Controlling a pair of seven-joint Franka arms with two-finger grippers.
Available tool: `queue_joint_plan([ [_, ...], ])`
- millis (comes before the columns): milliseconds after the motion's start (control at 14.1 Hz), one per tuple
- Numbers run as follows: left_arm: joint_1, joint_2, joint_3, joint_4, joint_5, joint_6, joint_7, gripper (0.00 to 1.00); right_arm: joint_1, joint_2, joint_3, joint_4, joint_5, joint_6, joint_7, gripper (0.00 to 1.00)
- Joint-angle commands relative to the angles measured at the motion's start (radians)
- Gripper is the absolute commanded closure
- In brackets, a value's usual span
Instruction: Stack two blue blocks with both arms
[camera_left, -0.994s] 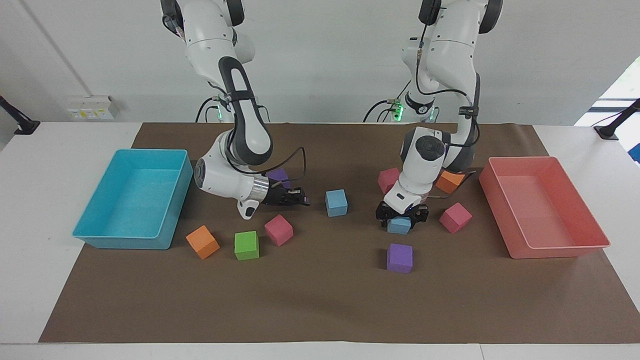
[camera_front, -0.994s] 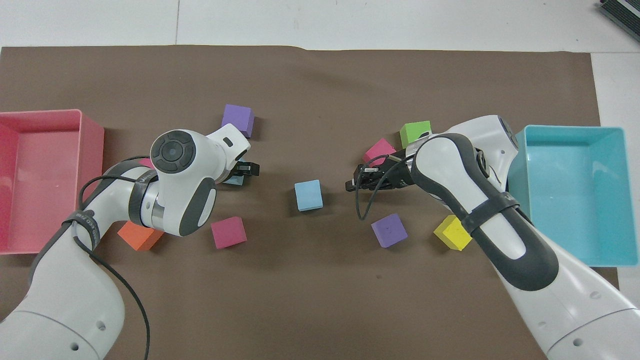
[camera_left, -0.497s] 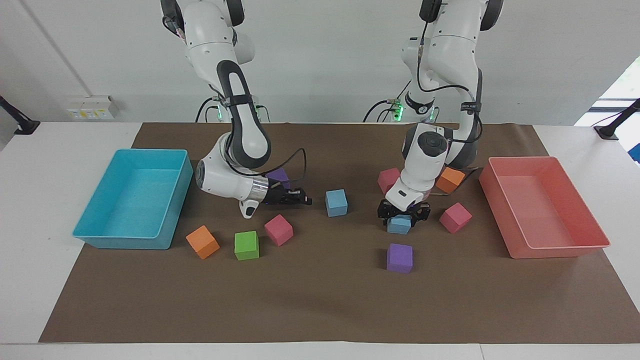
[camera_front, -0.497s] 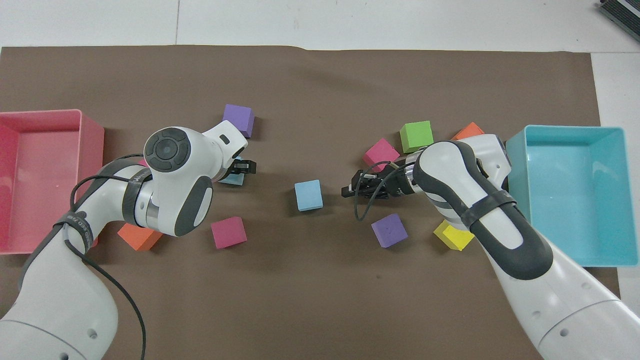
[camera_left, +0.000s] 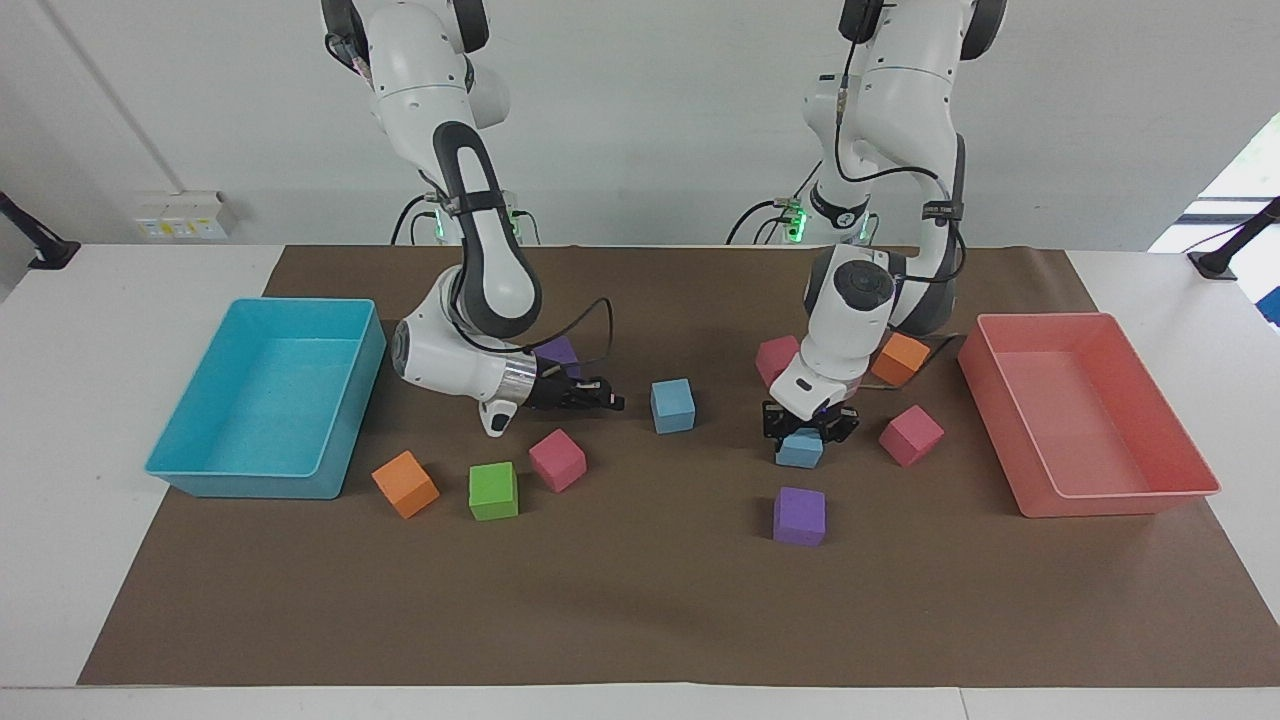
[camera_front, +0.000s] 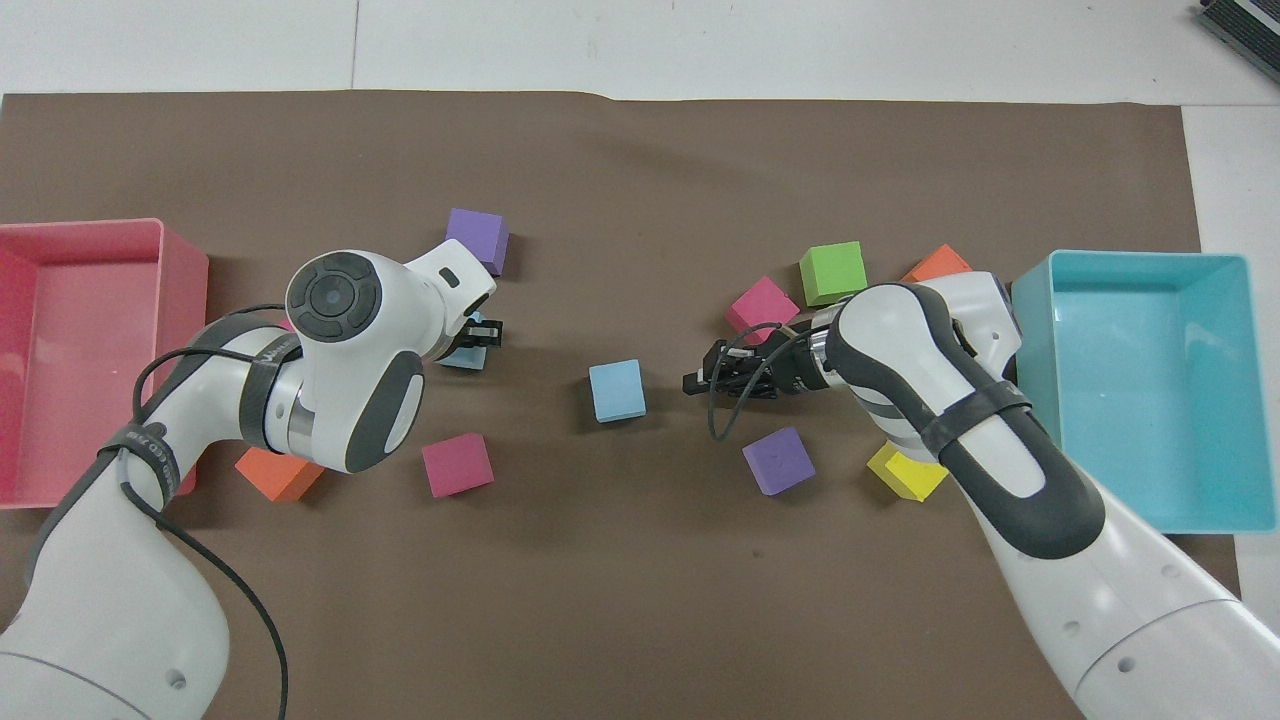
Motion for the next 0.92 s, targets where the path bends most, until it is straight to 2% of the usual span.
queue_joint_plan([
  [0,-0.018,-0.074,0.015,0.018,0.023,-0.113,-0.012,0.76,-0.004,-0.001,0.008,-0.014,0.037,0.020,-0.040,1.00],
  [213,-0.038,-0.082,0.012,0.079,0.023,-0.211,-0.047,0.78,0.004,-0.002,0.008,-0.016,0.037,0.027,-0.040,1.00],
  [852,-0.213,-0.052,0.006,0.167,-0.025,-0.205,-0.376,0.80,0.008,-0.002,0.008,-0.023,0.037,0.046,-0.039,1.00],
])
